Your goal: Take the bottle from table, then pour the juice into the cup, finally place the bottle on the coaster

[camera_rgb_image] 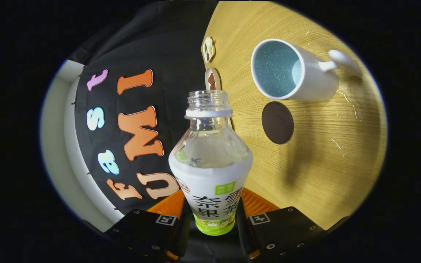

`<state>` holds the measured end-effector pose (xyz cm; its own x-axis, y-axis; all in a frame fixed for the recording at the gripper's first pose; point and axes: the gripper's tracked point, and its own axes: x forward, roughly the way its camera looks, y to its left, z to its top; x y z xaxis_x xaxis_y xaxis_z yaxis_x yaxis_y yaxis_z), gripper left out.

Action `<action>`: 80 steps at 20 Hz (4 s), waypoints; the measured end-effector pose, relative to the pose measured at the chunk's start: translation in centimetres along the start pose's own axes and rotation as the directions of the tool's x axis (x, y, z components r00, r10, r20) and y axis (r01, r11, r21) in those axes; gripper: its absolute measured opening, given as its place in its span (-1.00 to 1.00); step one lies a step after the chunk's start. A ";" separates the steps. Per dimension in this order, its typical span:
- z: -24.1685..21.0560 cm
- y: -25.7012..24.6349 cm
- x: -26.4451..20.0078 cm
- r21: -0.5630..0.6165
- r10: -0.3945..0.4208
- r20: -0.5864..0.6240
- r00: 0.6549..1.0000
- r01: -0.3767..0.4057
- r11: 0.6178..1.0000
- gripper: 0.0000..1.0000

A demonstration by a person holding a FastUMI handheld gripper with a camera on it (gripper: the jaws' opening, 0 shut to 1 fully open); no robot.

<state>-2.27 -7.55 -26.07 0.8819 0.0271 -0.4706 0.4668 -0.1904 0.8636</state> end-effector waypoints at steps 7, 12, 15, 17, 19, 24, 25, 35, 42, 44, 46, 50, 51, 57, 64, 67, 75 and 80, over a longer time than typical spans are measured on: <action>0.0 0.4 0.1 0.031 0.000 -0.007 1.000 0.000 1.000 0.15; 0.5 0.4 0.0 0.050 -0.003 0.001 1.000 0.003 0.999 0.15; 0.8 0.8 0.1 0.070 -0.002 0.005 1.000 0.002 0.998 0.15; 0.8 1.2 0.4 0.076 -0.001 0.004 1.000 0.001 0.997 0.15; 0.8 1.2 0.5 0.083 -0.001 0.001 1.000 0.001 0.997 0.15; 0.6 1.6 0.5 0.107 0.007 -0.011 1.000 -0.005 0.994 0.15; 0.6 1.7 0.4 0.109 0.007 -0.012 1.000 -0.006 0.994 0.15; 0.8 2.4 0.1 0.137 0.012 -0.010 1.000 -0.010 0.991 0.14; 0.9 2.6 -0.1 0.163 0.012 -0.014 1.000 -0.009 0.987 0.18; 1.0 2.7 -0.2 0.168 0.015 -0.014 1.000 -0.013 0.986 0.17; 1.0 2.8 -0.2 0.176 0.020 -0.014 1.000 -0.017 0.984 0.17; 1.0 3.4 -0.2 0.200 0.034 -0.018 0.999 -0.029 0.979 0.18; 1.0 3.5 -0.2 0.203 0.037 -0.019 0.999 -0.032 0.979 0.18; 1.1 3.8 -0.2 0.226 0.037 -0.021 0.999 -0.031 0.974 0.17; 1.2 4.4 -0.1 0.261 0.041 -0.022 0.999 -0.034 0.965 0.17; 1.2 5.0 0.2 0.278 0.040 -0.021 0.999 -0.033 0.960 0.18; 1.9 6.1 0.1 0.301 0.055 -0.013 0.998 -0.048 0.952 0.18; 1.7 6.7 0.3 0.336 0.060 -0.012 0.998 -0.053 0.940 0.18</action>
<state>1.02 -10.47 -20.79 0.9092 0.0275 -0.4155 0.3703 -0.5102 0.7763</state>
